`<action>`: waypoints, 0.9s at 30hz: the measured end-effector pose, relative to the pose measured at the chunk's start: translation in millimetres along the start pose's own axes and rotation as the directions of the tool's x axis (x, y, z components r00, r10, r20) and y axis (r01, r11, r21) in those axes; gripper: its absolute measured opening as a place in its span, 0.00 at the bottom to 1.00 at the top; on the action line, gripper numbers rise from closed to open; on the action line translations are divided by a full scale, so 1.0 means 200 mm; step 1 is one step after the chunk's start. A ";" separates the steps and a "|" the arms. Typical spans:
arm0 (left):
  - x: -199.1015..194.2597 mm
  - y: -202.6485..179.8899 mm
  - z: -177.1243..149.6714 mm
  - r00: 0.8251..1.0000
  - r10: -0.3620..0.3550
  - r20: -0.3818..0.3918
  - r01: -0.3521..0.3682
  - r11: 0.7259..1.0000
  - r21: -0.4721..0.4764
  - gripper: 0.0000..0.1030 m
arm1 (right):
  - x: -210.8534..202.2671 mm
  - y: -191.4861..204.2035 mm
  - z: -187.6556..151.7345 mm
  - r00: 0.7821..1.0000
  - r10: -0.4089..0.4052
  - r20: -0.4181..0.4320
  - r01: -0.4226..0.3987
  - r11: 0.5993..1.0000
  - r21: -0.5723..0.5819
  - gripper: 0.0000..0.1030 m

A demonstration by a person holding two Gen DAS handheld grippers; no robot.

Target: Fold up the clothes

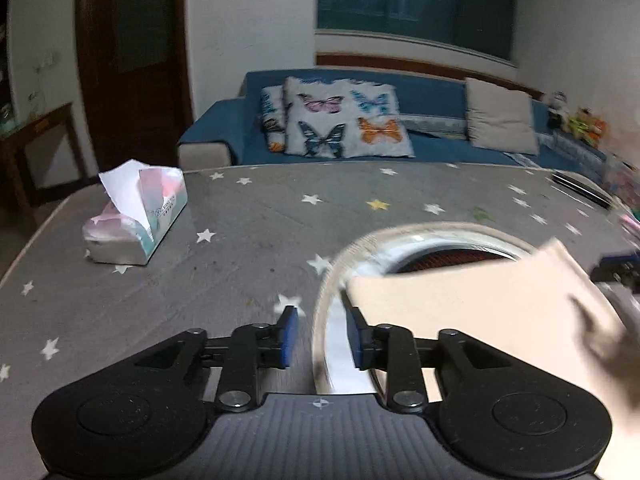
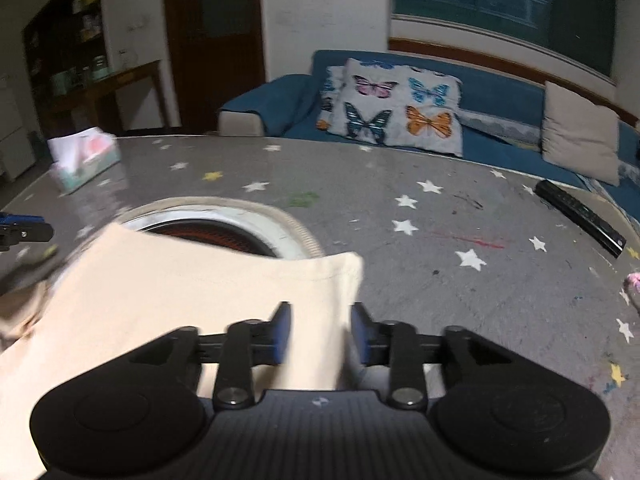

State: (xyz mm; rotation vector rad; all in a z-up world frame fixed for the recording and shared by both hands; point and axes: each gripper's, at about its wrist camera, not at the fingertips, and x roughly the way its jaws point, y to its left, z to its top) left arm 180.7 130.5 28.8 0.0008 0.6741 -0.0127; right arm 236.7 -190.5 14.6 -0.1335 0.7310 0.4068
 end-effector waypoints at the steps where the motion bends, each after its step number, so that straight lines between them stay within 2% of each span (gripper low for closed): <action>1: -0.05 -0.01 -0.03 1.000 -0.016 0.002 0.016 1.000 0.021 0.35 | -0.04 0.02 -0.01 1.000 0.012 -0.001 -0.012 1.000 -0.016 0.36; 4: -0.18 -0.08 -0.14 0.999 -0.050 0.004 0.049 0.992 0.113 0.38 | -0.13 0.09 -0.07 0.999 0.049 -0.011 -0.050 0.998 -0.047 0.44; 7: -0.28 -0.16 -0.25 0.996 -0.091 0.002 0.089 0.978 0.191 0.38 | -0.21 0.18 -0.15 0.995 0.091 -0.033 -0.093 0.993 -0.073 0.44; 12: -0.27 -0.26 -0.33 0.992 -0.126 -0.021 0.127 0.960 0.248 0.37 | -0.29 0.32 -0.28 0.988 0.136 -0.065 -0.143 0.983 -0.112 0.46; 14: -0.22 -0.27 -0.34 0.991 -0.126 -0.038 0.132 0.962 0.237 0.36 | -0.31 0.36 -0.32 0.987 0.144 -0.073 -0.153 0.981 -0.124 0.46; 16: -0.18 -0.26 -0.35 0.992 -0.114 -0.048 0.122 0.969 0.215 0.27 | -0.33 0.39 -0.34 0.986 0.146 -0.078 -0.154 0.980 -0.125 0.46; 18: -0.15 -0.22 -0.35 0.989 -0.137 -0.051 0.144 0.977 0.159 0.14 | -0.35 0.41 -0.36 0.986 0.146 -0.081 -0.155 0.980 -0.127 0.46; 20: -0.18 -0.17 -0.35 0.992 -0.122 -0.021 0.123 0.986 0.113 0.06 | -0.37 0.42 -0.37 0.986 0.144 -0.081 -0.153 0.979 -0.133 0.46; 25: -0.35 0.05 -0.34 0.997 -0.026 0.079 0.029 0.999 -0.044 0.05 | -0.40 0.57 -0.37 0.976 0.202 -0.078 -0.214 0.956 -0.200 0.46; 27: -0.39 0.14 -0.36 0.997 0.015 0.078 -0.007 0.995 -0.098 0.05 | -0.42 0.64 -0.36 0.970 0.232 -0.079 -0.244 0.942 -0.230 0.46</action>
